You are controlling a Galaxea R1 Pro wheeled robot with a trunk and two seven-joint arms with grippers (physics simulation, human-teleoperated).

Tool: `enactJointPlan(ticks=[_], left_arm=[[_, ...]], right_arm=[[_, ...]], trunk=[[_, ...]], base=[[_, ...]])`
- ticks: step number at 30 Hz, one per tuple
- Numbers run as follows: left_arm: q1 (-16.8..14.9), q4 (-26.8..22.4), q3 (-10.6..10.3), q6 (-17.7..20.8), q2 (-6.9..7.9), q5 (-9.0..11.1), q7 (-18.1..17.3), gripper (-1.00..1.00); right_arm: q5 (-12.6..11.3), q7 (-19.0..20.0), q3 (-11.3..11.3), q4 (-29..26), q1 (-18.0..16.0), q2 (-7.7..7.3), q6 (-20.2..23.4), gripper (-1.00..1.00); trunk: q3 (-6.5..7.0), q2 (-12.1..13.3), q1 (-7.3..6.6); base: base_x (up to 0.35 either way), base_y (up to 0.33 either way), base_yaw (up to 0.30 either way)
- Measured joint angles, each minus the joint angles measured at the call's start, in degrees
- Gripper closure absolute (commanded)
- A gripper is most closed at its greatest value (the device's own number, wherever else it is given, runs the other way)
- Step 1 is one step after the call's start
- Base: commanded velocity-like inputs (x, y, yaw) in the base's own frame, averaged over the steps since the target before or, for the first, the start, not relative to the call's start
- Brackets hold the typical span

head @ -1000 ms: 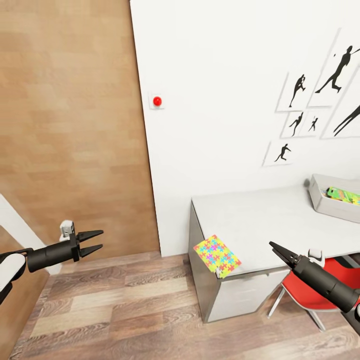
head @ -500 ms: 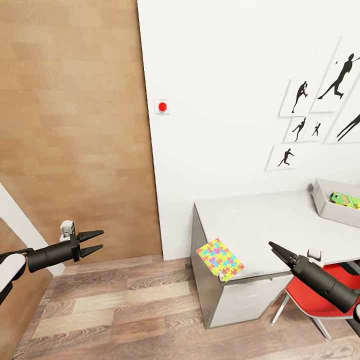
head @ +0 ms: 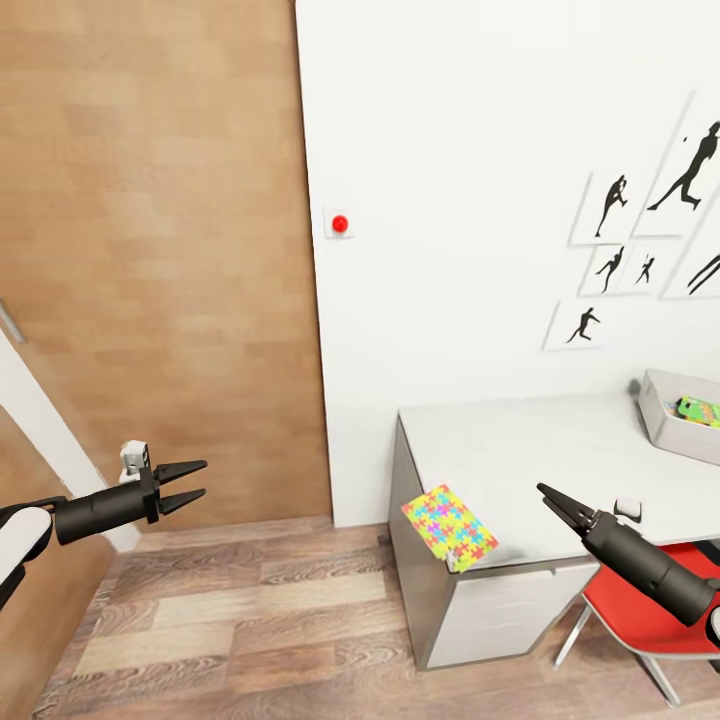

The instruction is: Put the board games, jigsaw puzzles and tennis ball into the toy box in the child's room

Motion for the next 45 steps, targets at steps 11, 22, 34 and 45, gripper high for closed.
enactJointPlan(ticks=[11, 22, 34, 45], left_arm=[[0.0, 0.0, 0.0, 0.0, -0.03, 0.0, 0.1, -1.0], [0.0, 0.0, 0.0, 0.0, -0.08, 0.0, 0.1, -1.0], [0.0, 0.0, 0.1, 0.0, -0.46, -2.1, 0.1, -1.0], [0.0, 0.0, -1.1, -0.1, -3.9, -5.2, 0.5, -1.0]], right_arm=[[0.0, 0.0, 0.0, 0.0, 0.0, 0.0, 0.0, -1.0], [0.0, 0.0, -0.1, 0.0, 0.0, 0.0, 0.0, -1.0], [2.6, -0.3, 0.2, 0.1, 0.0, 0.09, -2.0, -1.0], [15.0, 0.2, 3.0, 11.9, -1.0, 0.72, -9.9, -1.0]], trunk=[[0.42, 0.0, 0.0], [0.43, 0.0, 0.0], [0.75, 0.0, 0.0], [0.85, 0.0, 0.0]], base=[[0.0, 0.0, 0.034], [0.0, 0.0, 0.0], [0.0, 0.0, -0.076], [0.0, 0.0, -0.016]])
